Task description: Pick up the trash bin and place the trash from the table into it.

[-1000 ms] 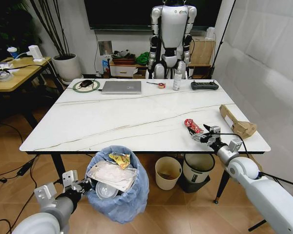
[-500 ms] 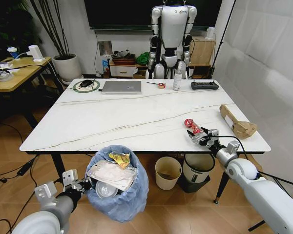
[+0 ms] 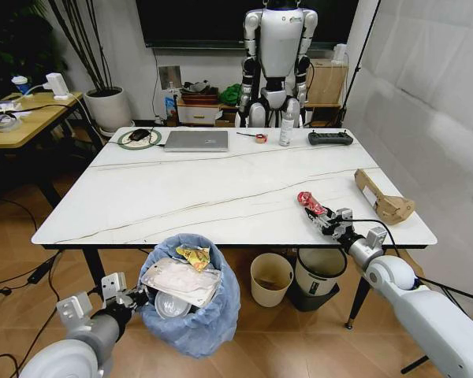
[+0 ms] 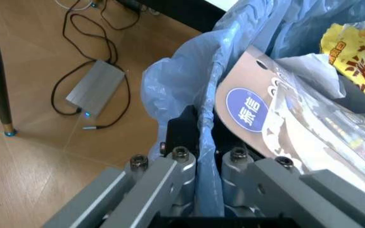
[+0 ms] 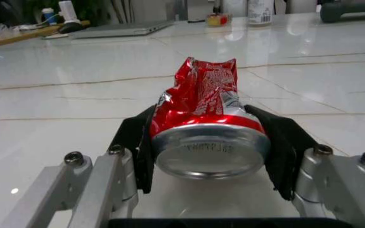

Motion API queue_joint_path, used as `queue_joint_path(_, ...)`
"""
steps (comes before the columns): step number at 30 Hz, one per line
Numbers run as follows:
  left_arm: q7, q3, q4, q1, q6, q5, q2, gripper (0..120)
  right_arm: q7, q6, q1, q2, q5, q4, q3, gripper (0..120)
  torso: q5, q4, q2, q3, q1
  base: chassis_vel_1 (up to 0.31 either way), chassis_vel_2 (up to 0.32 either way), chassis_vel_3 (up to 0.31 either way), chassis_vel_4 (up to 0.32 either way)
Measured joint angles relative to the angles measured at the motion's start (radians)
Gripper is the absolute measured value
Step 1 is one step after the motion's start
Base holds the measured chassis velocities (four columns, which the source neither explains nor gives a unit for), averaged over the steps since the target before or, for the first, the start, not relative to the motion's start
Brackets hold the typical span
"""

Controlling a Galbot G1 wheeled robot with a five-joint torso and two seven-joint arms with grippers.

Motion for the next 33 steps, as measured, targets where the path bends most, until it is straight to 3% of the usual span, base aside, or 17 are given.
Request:
queue_joint_path(9, -0.004, 0.009, -0.004, -0.004, 0.001, -0.012, 0.003, 0, -0.064, 0.051, 0.006, -0.034, 0.070, 0.093, -0.026, 47, 0.0000, -0.0001, 0.000, 0.000, 0.000, 0.000, 0.000, 0.000, 0.000)
queue_joint_path(16, -0.010, 0.013, -0.018, -0.003, 0.002, -0.036, 0.016, 0, -0.130, 0.068, 0.054, -0.077, 0.128, 0.248, -0.107, 47, -0.0001, 0.0000, 0.000, 0.000, 0.000, 0.000, 0.000, 0.000, 0.000)
queue_joint_path(21, -0.022, 0.071, -0.008, -0.054, 0.006, -0.055, 0.038, 0, -0.152, 0.051, 0.070, -0.124, 0.151, 0.365, -0.155, 47, -0.0002, 0.0005, 0.000, 0.000, 0.000, 0.000, 0.000, 0.000, 0.000)
queue_joint_path(22, -0.028, 0.108, 0.003, -0.081, 0.007, -0.061, 0.055, 0, -0.149, 0.035, 0.112, -0.156, 0.172, 0.428, -0.216, 47, -0.0001, -0.0012, 0.000, 0.000, 0.000, 0.000, 0.000, 0.000, 0.000)
queue_joint_path(24, -0.029, 0.114, 0.003, -0.081, 0.007, -0.062, 0.056, 0, -0.147, 0.029, 0.154, -0.161, 0.180, 0.440, -0.265, 47, 0.0002, -0.0009, 0.000, 0.000, 0.000, 0.000, 0.000, 0.000, 0.000)
queue_joint_path(30, -0.043, 0.116, 0.000, -0.095, 0.010, -0.075, 0.066, 0, -0.146, 0.023, 0.350, -0.133, 0.187, 0.448, -0.546, 47, -0.0004, 0.0005, 0.000, 0.000, 0.000, 0.000, 0.000, 0.000, 0.000)
queue_joint_path(33, -0.049, 0.116, -0.002, -0.099, 0.012, -0.084, 0.076, 0, -0.146, 0.022, 0.368, -0.120, 0.186, 0.444, -0.584, 47, -0.0001, 0.0005, 0.000, 0.000, 0.000, 0.000, 0.000, 0.000, 0.000)
